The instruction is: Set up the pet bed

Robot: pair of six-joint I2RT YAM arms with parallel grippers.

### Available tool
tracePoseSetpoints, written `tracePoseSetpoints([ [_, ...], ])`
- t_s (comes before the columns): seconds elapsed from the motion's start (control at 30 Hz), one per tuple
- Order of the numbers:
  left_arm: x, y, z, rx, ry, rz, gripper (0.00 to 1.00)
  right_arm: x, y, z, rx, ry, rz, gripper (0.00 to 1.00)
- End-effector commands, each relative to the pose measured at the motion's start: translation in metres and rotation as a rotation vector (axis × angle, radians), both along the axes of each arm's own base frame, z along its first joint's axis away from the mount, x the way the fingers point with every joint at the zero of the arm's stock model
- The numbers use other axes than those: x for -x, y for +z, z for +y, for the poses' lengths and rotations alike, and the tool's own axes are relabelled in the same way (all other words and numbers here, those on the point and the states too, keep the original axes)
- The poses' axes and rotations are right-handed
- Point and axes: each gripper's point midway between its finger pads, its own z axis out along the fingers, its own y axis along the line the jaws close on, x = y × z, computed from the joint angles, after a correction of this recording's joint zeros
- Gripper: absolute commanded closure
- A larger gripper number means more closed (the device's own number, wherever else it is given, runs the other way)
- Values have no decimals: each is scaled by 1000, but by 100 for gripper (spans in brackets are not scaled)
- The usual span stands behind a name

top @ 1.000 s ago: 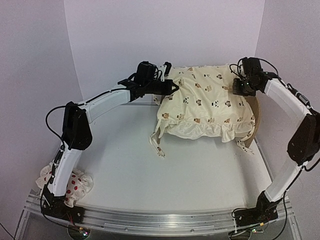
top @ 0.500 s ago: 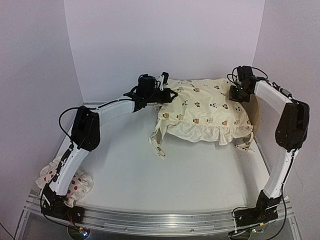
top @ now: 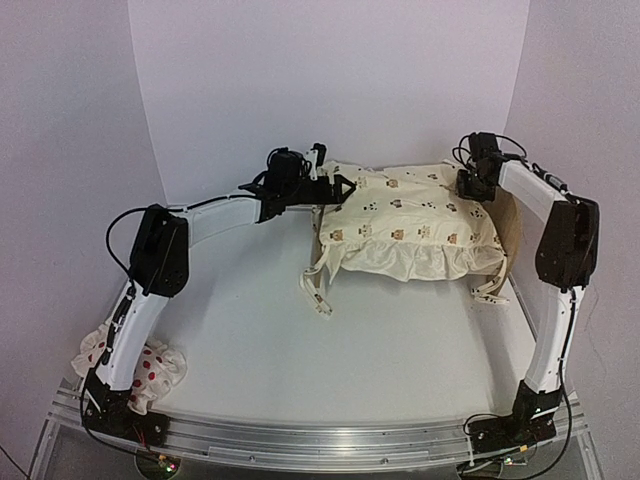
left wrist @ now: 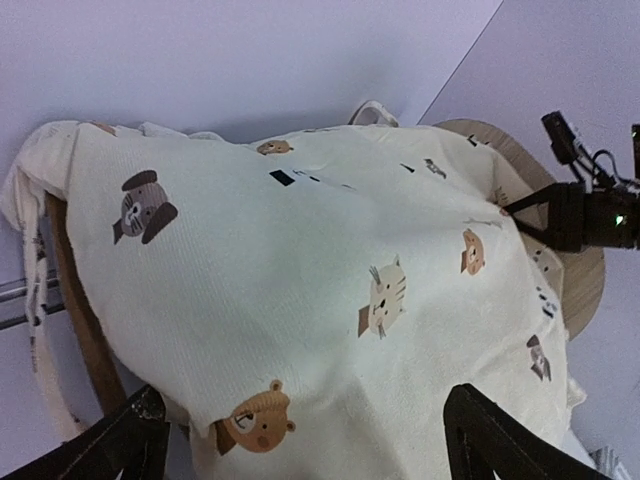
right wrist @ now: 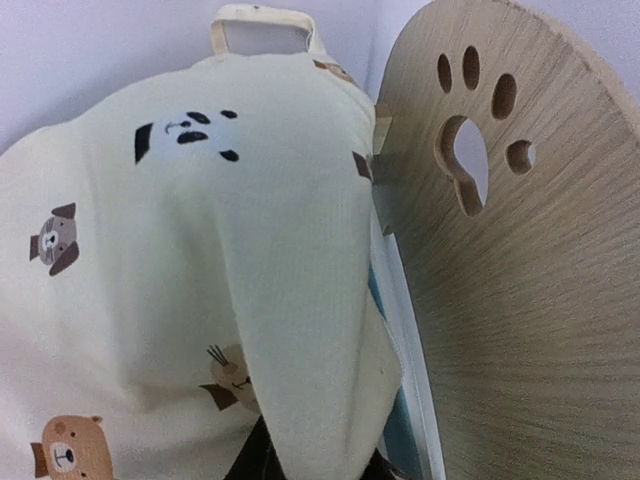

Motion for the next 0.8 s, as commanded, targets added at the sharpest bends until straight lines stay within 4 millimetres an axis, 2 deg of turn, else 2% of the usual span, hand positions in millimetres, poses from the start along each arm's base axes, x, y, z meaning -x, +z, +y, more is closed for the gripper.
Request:
tracePoseSetpoints([
  [0.0, 12, 85, 38, -55, 117, -104, 1, -10, 46, -10, 17, -28, -125, 79],
  [0.13, 13, 73, 64, -201, 203, -71, 1, -1, 68, -12, 16, -36, -158, 63],
  [0.23, 14, 53, 78, -299, 253, -9, 0, 11, 90, -5, -31, -11, -194, 49],
  [0.37, 22, 19, 80, -363, 226, 70, 1, 31, 111, 4, -70, 34, -219, 23],
  [0.47, 24, -1, 79, -381, 211, 124, 3, 51, 119, -1, -38, 37, -217, 5],
  [0.53, 28, -12, 73, -375, 174, 153, 5, 65, 122, -8, 11, 29, -203, 2],
  [0.67, 32, -23, 67, -363, 137, 184, 6, 92, 125, -28, 126, -5, -143, 2],
  [0.77, 34, -32, 62, -356, 112, 202, 7, 105, 118, -38, 160, -23, -80, 2],
])
